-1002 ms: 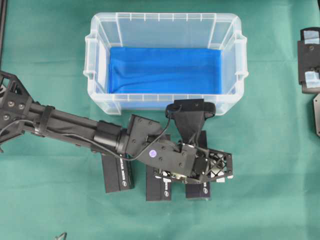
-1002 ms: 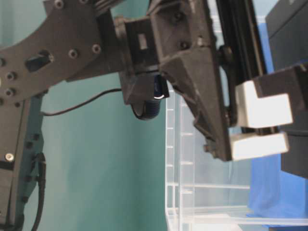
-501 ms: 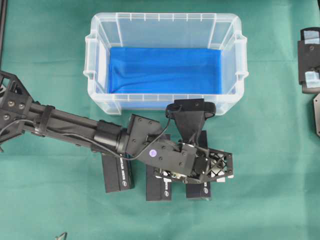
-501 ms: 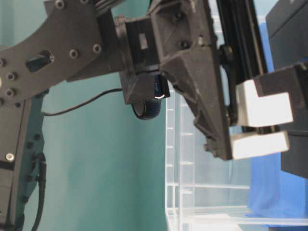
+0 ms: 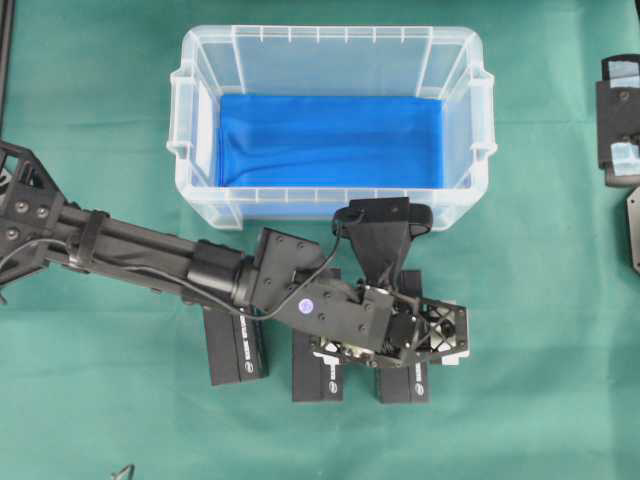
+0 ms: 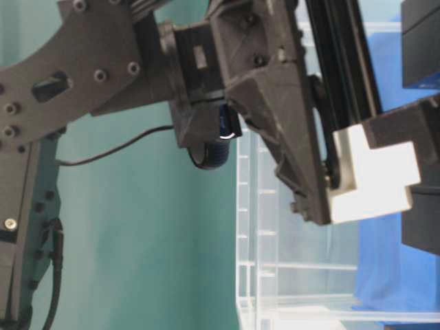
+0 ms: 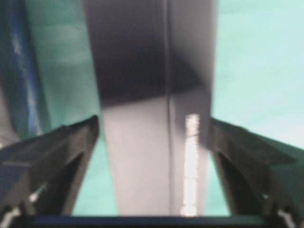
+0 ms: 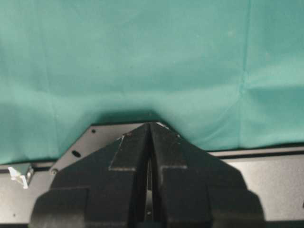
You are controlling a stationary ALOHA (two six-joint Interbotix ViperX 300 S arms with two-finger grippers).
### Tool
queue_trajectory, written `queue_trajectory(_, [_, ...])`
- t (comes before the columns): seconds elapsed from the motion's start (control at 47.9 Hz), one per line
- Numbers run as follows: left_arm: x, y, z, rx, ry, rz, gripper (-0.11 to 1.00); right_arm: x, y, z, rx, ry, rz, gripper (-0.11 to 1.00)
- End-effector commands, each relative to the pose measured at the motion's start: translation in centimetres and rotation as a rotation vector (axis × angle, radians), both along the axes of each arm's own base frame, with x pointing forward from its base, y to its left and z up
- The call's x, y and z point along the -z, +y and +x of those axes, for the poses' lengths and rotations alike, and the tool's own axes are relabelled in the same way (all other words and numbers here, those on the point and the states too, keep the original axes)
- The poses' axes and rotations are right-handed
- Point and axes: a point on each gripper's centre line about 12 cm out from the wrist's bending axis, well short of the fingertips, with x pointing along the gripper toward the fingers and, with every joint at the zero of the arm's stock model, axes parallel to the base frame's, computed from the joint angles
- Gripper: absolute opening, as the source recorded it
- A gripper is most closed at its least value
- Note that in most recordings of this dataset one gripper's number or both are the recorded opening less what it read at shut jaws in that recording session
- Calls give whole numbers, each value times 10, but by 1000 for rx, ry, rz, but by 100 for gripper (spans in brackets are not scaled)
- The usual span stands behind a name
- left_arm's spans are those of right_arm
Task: Take the box out of the case with the left arm.
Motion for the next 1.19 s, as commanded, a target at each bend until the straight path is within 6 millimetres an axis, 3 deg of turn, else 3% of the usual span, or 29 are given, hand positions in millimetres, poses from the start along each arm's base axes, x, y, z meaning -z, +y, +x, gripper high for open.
queue_trajectory(0.0, [-30,1,3,-1,-67,-14,85,-3,0,1,-2,-15,-2,0])
queue_trajectory(0.313, [-50,2,1,-4,-78,-16,85,-3,0,0,-2,-15,-2,0])
queue_trajectory(0.647, [-118,11,-20,-28,-17,10,84,-3,0,0,-2,-17,-2,0])
queue_trajectory(0.856, [-150,16,-19,-16,-37,16,84,-4,0,0,0,-18,0,0])
queue_trajectory(1.169, [-147,10,-25,21,-3,41,84,-4,0,-1,6,-14,2,0])
